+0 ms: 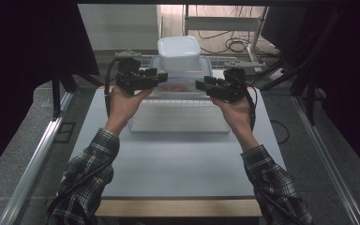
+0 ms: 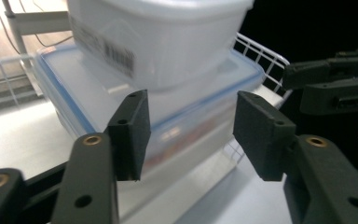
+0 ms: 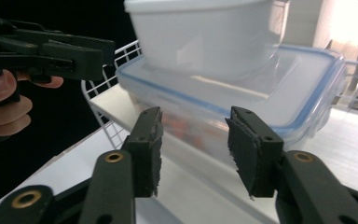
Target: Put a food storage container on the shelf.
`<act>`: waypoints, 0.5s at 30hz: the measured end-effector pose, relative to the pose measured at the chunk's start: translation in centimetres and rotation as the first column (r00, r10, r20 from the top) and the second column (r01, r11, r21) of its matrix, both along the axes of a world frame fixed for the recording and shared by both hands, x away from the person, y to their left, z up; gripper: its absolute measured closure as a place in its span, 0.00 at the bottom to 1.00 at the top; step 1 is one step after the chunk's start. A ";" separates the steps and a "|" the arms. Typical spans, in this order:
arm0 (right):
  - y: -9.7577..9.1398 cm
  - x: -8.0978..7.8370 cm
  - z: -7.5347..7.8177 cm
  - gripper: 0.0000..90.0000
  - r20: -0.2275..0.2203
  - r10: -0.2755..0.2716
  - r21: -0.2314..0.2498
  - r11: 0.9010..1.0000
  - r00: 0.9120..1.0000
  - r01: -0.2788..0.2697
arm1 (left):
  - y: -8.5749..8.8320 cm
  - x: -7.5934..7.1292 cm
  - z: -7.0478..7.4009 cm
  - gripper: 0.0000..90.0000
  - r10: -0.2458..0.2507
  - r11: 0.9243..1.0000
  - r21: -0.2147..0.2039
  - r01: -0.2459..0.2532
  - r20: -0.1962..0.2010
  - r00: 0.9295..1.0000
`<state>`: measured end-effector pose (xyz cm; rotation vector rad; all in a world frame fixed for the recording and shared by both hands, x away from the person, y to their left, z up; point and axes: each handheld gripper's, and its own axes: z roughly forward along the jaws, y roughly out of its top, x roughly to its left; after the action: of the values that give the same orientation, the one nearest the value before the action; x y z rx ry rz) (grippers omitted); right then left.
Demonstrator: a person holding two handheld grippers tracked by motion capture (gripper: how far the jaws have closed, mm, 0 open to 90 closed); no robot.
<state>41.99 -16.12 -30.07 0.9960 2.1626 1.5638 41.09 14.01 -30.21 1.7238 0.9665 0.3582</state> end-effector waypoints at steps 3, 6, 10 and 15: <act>0.0 -0.4 -0.3 0.54 -0.001 0.015 -0.005 1.000 1.000 -0.015 | -0.1 -0.6 -0.8 0.45 -0.033 0.999 0.016 0.033 -0.011 0.999; 0.0 -1.0 -0.7 0.50 0.001 0.027 -0.008 1.000 1.000 -0.027 | -0.4 -1.4 -1.7 0.40 -0.049 0.998 0.026 0.049 -0.019 0.999; 0.1 -1.6 -1.2 0.45 0.007 0.051 -0.021 0.998 0.999 -0.051 | -0.6 -2.4 -2.9 0.34 -0.074 0.996 0.042 0.075 -0.034 0.997; 0.1 -2.5 -2.1 0.40 0.008 0.073 -0.050 0.996 0.997 -0.072 | -0.7 -3.4 -4.3 0.29 -0.088 0.993 0.074 0.092 -0.053 0.995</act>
<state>39.48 -16.04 -32.17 0.9022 2.2430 1.5345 37.72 13.32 -34.52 1.8466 0.9173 0.2977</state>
